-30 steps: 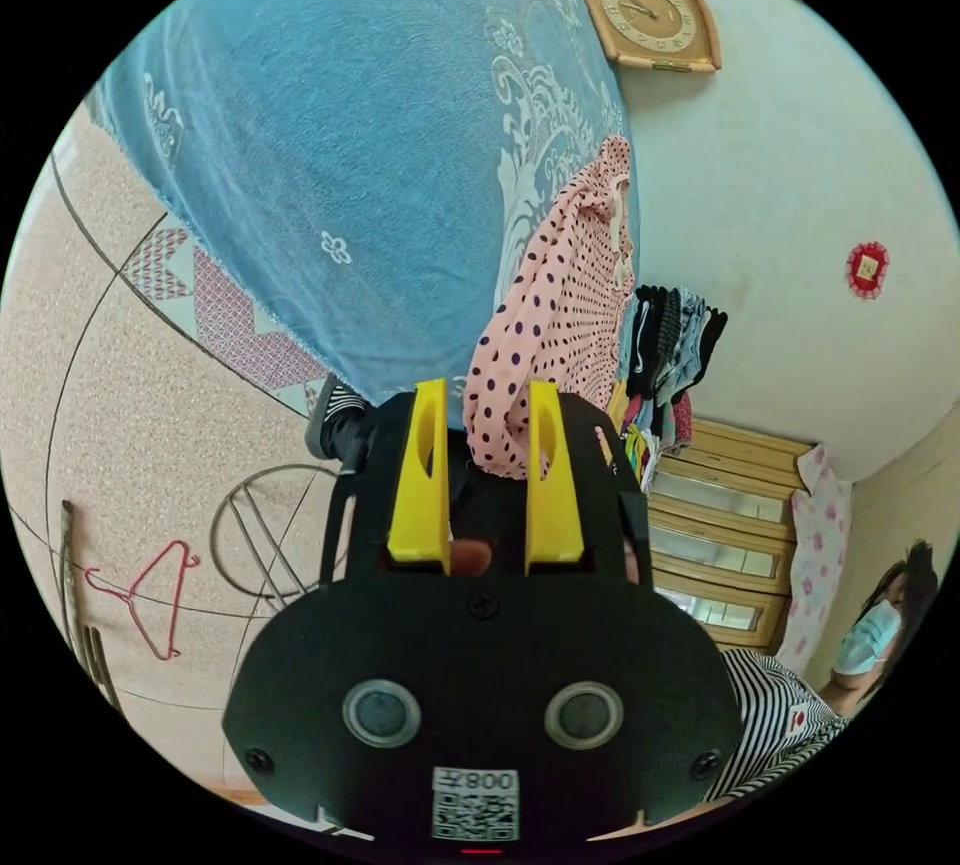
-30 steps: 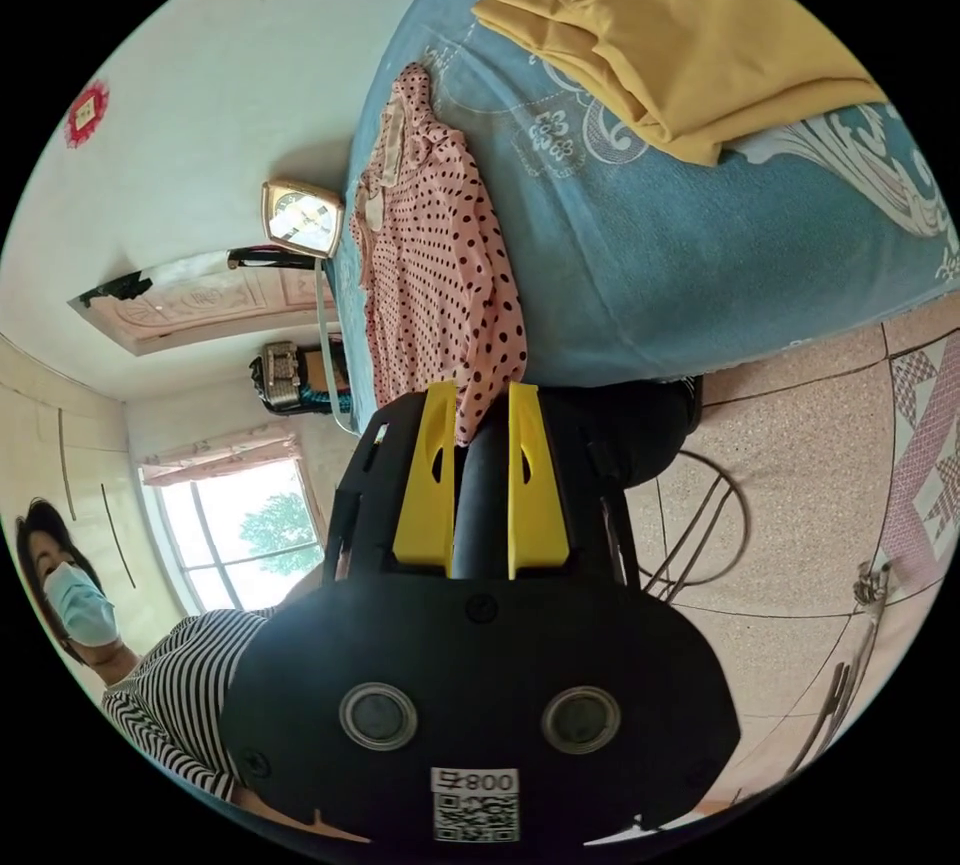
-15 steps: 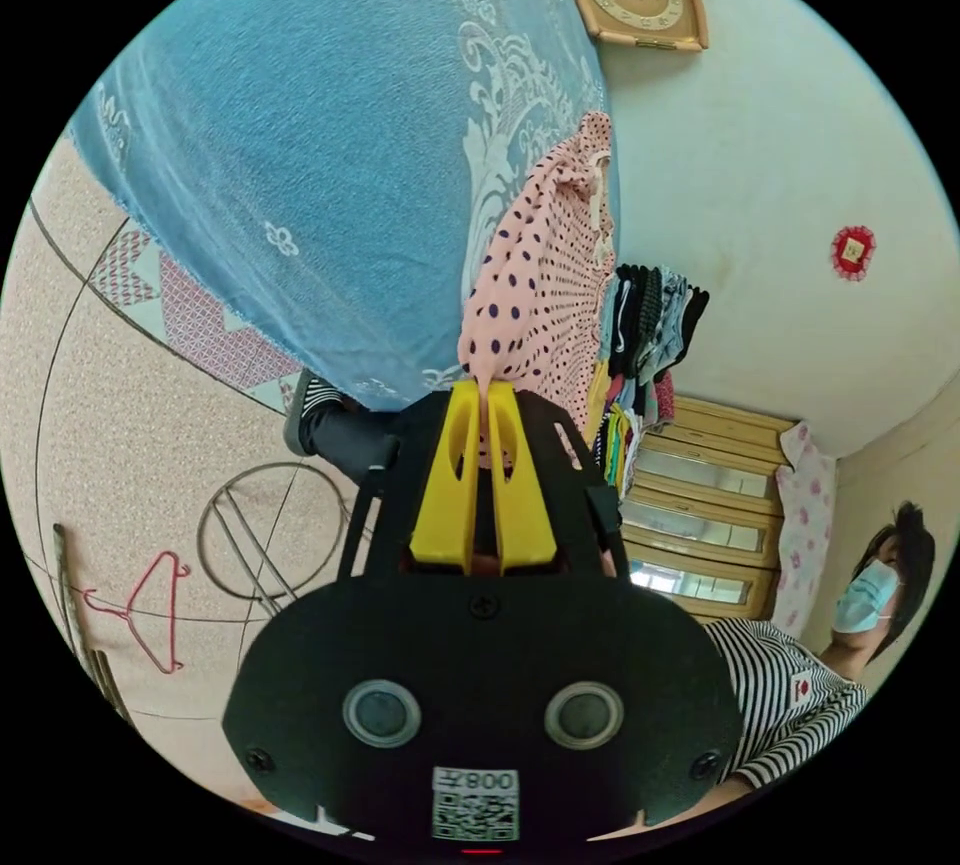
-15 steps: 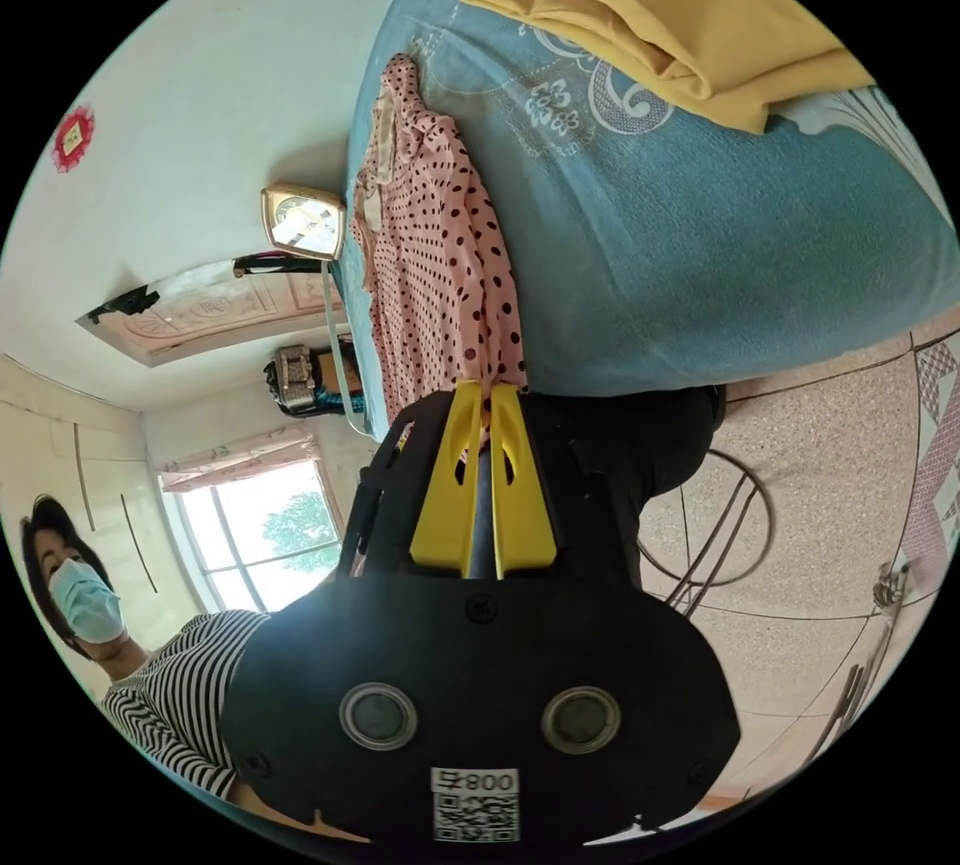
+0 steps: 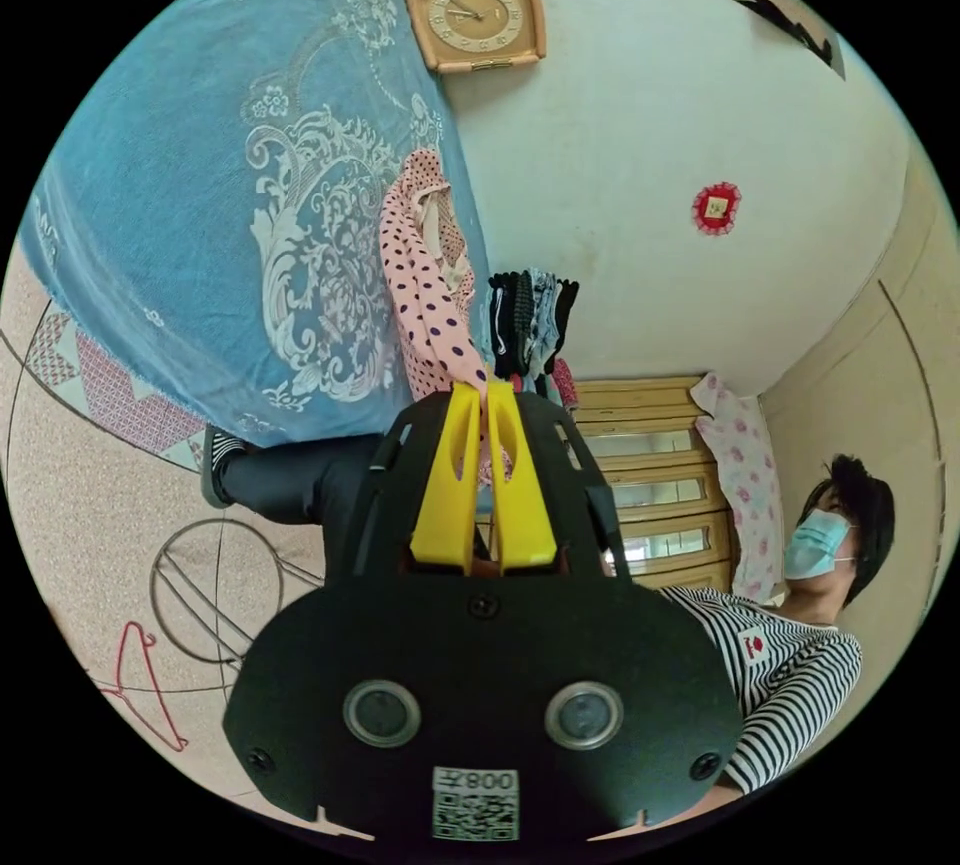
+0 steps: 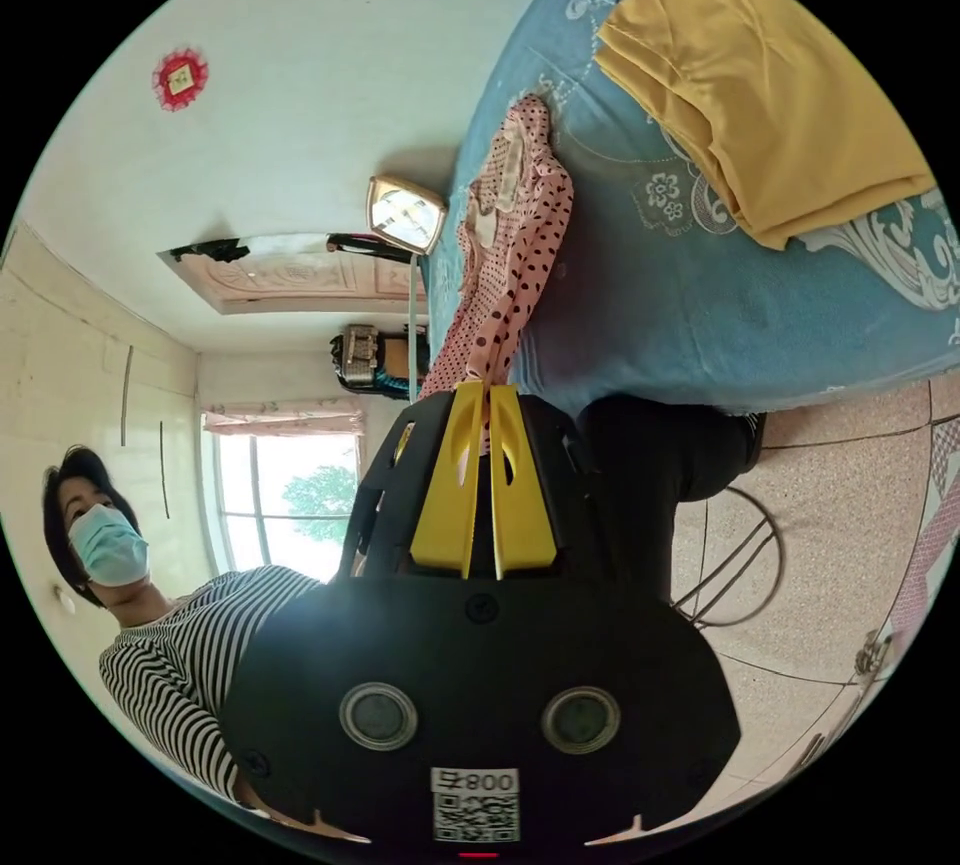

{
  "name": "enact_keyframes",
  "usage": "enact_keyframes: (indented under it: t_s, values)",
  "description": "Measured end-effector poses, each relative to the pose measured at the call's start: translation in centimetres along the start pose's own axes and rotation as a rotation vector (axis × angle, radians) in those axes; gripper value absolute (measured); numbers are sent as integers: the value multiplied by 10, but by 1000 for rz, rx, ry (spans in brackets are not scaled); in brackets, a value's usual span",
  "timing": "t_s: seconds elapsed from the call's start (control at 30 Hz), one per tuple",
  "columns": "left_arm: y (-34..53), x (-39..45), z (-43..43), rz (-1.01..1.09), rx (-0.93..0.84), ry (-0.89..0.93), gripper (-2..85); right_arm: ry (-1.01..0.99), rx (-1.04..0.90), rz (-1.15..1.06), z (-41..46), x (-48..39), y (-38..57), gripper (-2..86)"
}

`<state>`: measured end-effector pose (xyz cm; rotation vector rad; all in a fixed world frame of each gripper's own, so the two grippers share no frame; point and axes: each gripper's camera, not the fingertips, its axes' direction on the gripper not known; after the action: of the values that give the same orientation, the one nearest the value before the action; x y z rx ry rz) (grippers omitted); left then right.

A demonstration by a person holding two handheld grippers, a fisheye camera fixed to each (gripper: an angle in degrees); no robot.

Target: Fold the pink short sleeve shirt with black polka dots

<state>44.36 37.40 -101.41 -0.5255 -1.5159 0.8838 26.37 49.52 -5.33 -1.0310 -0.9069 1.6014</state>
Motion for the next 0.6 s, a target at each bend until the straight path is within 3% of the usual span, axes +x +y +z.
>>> enact_keyframes:
  t_s: [0.6]
  values:
    - [102,21,-49,-9,-11,75,13,-51,-37,-49,-48,36,113,4]
